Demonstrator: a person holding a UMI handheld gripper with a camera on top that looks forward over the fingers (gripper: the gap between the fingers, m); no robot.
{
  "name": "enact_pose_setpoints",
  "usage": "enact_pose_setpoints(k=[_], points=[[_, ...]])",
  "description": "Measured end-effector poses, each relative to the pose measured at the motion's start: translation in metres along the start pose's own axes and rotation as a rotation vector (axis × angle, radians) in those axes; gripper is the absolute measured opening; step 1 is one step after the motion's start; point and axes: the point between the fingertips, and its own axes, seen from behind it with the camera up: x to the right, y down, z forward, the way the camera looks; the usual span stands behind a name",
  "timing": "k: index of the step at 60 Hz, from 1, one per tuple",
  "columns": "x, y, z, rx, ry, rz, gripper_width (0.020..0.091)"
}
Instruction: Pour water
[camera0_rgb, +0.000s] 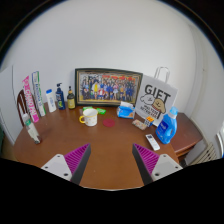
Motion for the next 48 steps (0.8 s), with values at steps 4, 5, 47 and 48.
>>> enact_pose_setpoints(k=[4, 5, 47, 48], points=[[-0.018, 0.004, 0.004, -0.006, -0.022, -0.008, 0.0855], [-0.025, 0.005, 0.005, -0.009, -0.026, -0.011, 0.0856], [-0.404, 0.049, 0.052, 0.027, -0.345, -0.046, 0.0857], [-0.410, 0.047, 0.057, 0.034, -0.352, -0.046, 0.0859]])
